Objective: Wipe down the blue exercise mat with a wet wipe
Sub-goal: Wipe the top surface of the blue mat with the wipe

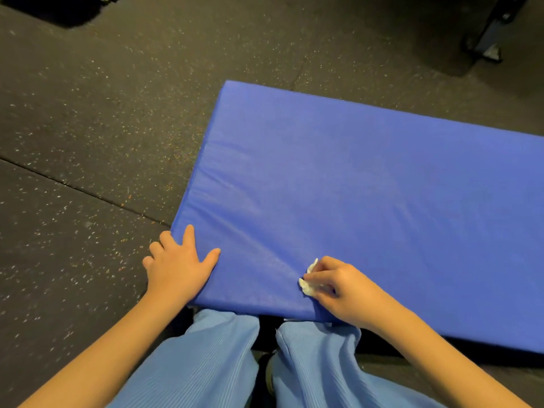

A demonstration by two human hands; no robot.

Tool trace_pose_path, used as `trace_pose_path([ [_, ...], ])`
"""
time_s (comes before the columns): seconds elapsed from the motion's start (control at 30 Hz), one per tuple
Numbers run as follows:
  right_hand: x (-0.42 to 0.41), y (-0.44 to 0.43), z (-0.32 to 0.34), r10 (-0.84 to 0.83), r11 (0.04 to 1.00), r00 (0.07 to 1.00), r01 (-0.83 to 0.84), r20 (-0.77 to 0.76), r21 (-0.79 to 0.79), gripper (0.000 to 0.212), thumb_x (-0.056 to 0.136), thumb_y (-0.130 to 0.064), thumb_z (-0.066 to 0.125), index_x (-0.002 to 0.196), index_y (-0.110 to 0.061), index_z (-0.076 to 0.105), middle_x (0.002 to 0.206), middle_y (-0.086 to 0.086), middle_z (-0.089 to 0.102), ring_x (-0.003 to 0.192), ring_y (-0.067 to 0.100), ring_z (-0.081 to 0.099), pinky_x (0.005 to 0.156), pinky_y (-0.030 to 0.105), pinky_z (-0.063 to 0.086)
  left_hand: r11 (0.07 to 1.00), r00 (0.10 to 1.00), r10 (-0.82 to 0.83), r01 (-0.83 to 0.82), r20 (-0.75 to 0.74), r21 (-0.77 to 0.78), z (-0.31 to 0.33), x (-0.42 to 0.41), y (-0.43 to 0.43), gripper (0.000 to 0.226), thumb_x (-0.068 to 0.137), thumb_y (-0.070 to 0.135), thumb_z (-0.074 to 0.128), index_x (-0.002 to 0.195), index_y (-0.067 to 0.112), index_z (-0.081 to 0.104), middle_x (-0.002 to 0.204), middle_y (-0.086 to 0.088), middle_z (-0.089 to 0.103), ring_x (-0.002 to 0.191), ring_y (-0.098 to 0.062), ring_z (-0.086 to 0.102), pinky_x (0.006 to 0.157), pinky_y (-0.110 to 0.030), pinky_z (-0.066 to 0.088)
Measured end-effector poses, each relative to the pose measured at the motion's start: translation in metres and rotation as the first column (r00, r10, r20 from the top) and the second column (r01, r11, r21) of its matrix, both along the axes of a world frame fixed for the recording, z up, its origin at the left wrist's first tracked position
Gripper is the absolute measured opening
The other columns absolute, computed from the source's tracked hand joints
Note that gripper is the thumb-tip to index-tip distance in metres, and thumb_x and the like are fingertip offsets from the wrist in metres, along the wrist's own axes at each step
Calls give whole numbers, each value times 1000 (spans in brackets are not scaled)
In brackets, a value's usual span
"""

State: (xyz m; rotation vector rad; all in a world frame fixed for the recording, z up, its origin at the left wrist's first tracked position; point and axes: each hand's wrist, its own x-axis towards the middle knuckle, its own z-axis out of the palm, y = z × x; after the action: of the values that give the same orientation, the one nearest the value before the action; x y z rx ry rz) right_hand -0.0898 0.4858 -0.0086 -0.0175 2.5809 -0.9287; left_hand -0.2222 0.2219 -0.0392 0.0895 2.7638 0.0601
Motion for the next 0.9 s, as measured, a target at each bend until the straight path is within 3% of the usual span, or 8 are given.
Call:
trace_pose_path([
  [0.1, -1, -4, -10, 0, 1000, 998, 1, -57, 9, 14, 90, -23, 59, 92, -22, 73, 96, -8, 55, 83, 11, 55, 76, 29, 48, 999, 1000, 20, -21, 24, 29, -6, -4, 2, 69, 89, 65, 40, 141, 19, 31, 127, -17, 36, 115, -38, 38, 96, -47, 34],
  [0.17, -8, 2, -18, -79, 997, 992, 81, -102, 13, 10, 90, -19, 63, 90, -22, 72, 92, -7, 57, 82, 12, 56, 76, 28, 46, 998, 1000, -1, 1, 2, 57, -15, -4, 6, 67, 92, 59, 39, 143, 15, 31, 141, -20, 30, 131, -37, 29, 107, -51, 26],
  [0.3, -30, 6, -35, -396, 910, 895, 412, -206, 42, 13, 91, -26, 66, 89, -13, 69, 85, -3, 61, 71, 10, 49, 65, 23, 37, 945, 955, -292, 297, -56, 140, -29, -5, 6, 78, 89, 62, 13, 152, 18, 22, 162, -3, 6, 149, -23, -1, 117, -47, 1],
  [0.43, -22, -18, -37, -341, 940, 907, 329, -246, -89, 23, 91, -30, 64, 72, -16, 66, 79, -4, 56, 68, 11, 51, 62, 24, 42, 909, 917, -398, 392, 17, 142, -28, -9, 22, 98, 69, 70, -9, 154, 26, 9, 161, 8, -5, 148, -16, -10, 117, -43, -7],
  [0.57, -26, -5, -33, -275, 961, 939, 261, -204, -93, 26, 89, -38, 66, 72, -18, 69, 87, -9, 58, 83, 11, 56, 68, 22, 45, 869, 885, -456, 465, -91, 166, -32, -3, 25, 85, 84, 67, 2, 152, 21, 25, 159, 8, 11, 148, -17, 3, 116, -41, -4],
  [0.7, -70, 17, -52, -407, 899, 858, 437, -313, 29, 26, 89, -27, 68, 71, -8, 71, 89, 2, 61, 85, 23, 56, 63, 29, 44, 823, 837, -537, 547, -106, 156, -31, -5, 23, 74, 98, 58, 4, 142, 17, 46, 151, 3, 38, 140, -23, 32, 112, -41, 11],
  [0.77, -84, 14, -55, -473, 859, 838, 507, -274, 67, 31, 93, -26, 63, 76, -1, 70, 88, 7, 60, 83, 26, 56, 65, 33, 45, 819, 831, -546, 557, -108, 138, -30, -5, 23, 71, 99, 56, 6, 139, 17, 50, 148, 1, 43, 138, -23, 35, 110, -42, 15],
  [0.9, -63, -4, -48, -337, 932, 916, 357, -217, 60, 30, 95, -21, 57, 78, 1, 68, 88, 10, 60, 82, 29, 55, 68, 38, 46, 822, 840, -538, 542, -71, 175, -26, -11, 26, 69, 92, 57, 18, 142, 19, 47, 151, 3, 40, 142, -20, 25, 114, -40, 12],
])
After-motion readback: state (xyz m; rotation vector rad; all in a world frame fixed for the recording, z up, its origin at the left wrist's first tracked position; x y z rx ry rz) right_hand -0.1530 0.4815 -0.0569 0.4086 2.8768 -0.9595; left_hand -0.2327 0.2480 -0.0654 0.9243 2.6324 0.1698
